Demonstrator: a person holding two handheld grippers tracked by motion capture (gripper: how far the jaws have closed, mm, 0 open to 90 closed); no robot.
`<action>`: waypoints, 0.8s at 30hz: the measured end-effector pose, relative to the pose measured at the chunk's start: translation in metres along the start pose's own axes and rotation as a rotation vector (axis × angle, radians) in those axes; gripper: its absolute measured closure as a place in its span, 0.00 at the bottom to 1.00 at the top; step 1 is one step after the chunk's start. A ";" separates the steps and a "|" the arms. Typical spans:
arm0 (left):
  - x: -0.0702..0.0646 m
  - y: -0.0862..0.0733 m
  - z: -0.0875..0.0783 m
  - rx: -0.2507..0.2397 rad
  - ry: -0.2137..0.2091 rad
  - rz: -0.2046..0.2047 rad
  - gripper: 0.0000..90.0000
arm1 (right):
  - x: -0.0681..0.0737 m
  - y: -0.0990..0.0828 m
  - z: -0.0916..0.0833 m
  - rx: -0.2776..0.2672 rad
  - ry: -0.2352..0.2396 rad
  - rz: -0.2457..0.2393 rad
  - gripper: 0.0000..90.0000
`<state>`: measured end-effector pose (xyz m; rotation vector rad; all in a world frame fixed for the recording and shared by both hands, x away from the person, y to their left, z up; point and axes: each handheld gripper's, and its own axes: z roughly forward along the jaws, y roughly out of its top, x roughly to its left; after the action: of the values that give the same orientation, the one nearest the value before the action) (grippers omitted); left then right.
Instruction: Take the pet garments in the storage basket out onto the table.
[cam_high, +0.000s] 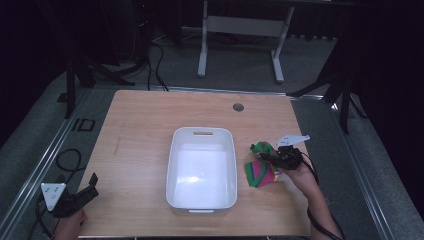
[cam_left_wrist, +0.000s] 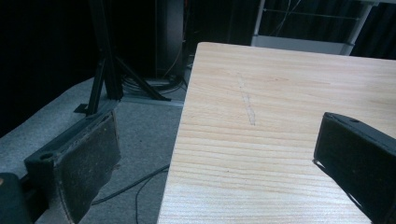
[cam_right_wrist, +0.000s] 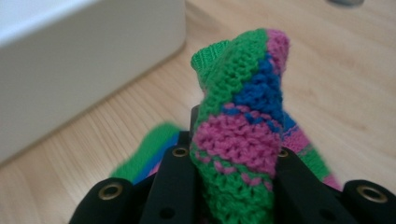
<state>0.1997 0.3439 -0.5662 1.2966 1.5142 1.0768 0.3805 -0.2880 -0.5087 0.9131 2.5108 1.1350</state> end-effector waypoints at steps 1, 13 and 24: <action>0.000 0.000 0.000 0.000 0.000 0.000 0.01 | 0.001 -0.003 0.003 0.009 0.008 0.008 0.89; 0.000 0.000 0.000 -0.001 -0.002 -0.002 0.01 | 0.010 -0.010 0.018 0.083 0.033 -0.006 0.53; 0.000 0.000 0.000 0.000 -0.001 -0.001 0.01 | 0.017 0.022 -0.018 0.017 0.060 -0.046 0.33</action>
<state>0.1997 0.3440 -0.5663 1.2958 1.5142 1.0757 0.3694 -0.2771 -0.4802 0.8334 2.5787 1.1448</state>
